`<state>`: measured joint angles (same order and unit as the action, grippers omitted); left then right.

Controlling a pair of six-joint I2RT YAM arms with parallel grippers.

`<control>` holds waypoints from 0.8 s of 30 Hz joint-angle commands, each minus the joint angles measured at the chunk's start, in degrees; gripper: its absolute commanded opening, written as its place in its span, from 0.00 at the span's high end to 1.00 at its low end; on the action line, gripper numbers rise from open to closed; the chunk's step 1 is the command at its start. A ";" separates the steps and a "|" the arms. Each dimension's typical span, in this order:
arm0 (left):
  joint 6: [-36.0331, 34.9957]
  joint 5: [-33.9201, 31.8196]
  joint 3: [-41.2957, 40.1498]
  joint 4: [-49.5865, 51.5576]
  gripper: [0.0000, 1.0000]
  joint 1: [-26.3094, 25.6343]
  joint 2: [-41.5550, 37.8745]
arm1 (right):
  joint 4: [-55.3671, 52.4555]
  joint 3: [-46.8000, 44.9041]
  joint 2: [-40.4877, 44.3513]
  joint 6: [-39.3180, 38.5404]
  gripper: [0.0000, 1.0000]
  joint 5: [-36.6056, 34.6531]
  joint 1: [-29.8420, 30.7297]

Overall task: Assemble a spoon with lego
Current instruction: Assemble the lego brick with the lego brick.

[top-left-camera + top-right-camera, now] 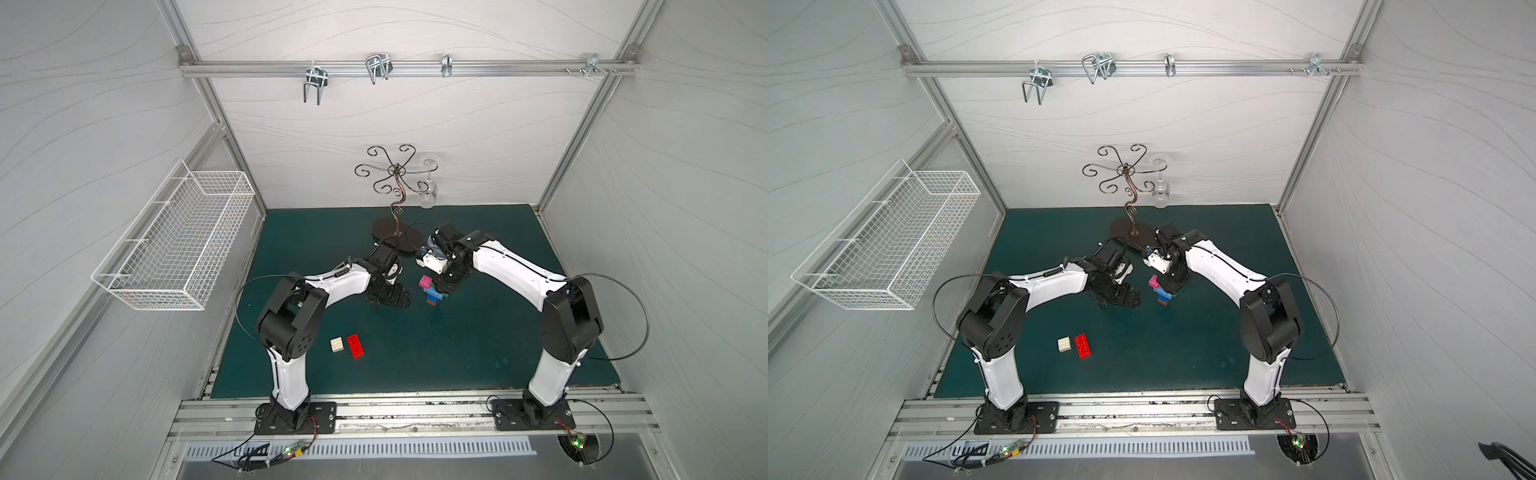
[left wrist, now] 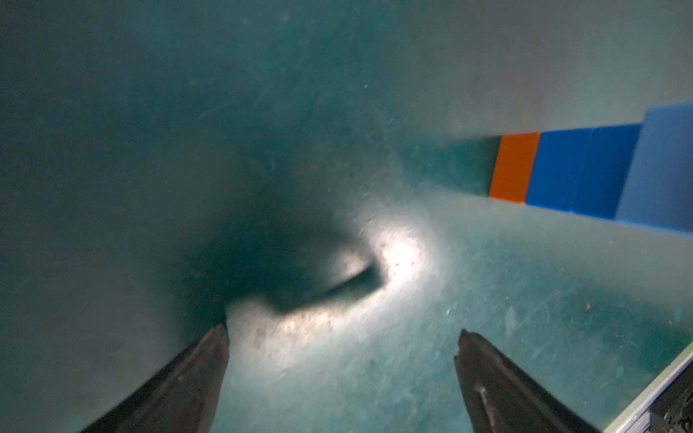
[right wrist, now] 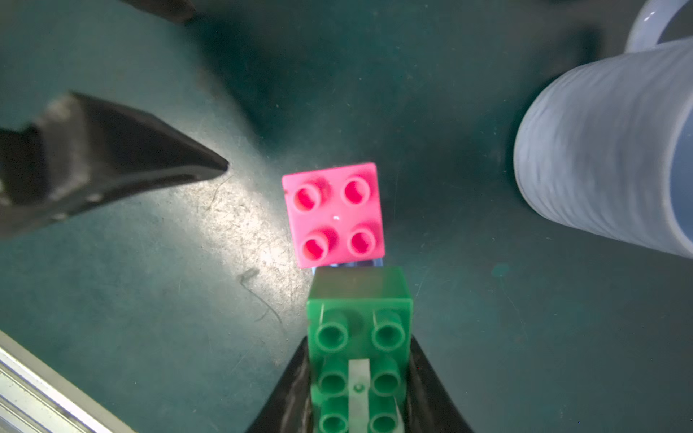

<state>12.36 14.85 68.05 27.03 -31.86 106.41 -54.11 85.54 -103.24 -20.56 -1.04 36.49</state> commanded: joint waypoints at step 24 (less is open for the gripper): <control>-1.58 -2.45 -3.08 -0.88 0.00 1.49 -4.12 | -3.11 2.52 -4.33 -1.75 0.80 -3.91 2.61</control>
<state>11.70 13.34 65.04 26.96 -30.68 104.07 -55.53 87.37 -106.06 -21.85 -4.49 38.30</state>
